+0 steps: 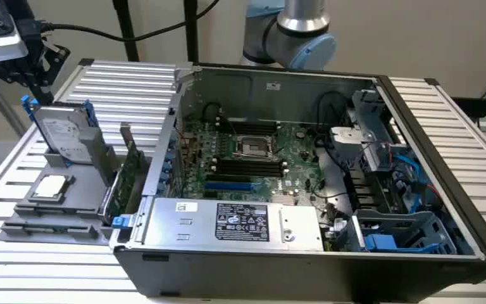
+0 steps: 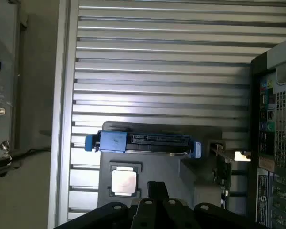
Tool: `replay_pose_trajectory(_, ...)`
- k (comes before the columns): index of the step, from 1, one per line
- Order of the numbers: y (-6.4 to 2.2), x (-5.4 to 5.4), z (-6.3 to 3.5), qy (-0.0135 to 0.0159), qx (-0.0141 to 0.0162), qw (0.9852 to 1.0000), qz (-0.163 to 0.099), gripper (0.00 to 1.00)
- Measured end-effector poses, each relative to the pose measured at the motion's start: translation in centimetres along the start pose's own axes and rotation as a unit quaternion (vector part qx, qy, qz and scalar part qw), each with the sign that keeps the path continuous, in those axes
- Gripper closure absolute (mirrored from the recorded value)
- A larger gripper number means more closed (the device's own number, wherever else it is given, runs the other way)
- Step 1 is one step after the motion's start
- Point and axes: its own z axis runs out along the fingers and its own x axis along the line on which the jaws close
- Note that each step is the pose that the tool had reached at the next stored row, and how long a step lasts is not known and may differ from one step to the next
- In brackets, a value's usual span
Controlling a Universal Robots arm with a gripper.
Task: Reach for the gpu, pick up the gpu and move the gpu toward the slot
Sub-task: 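Reach for the gpu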
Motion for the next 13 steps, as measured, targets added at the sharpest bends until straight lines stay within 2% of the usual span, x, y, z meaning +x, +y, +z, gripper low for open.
replay_pose_trajectory(13, -0.15, 0.00, 0.00, 0.0002, 0.0000, 1.0000, 0.000, 0.89)
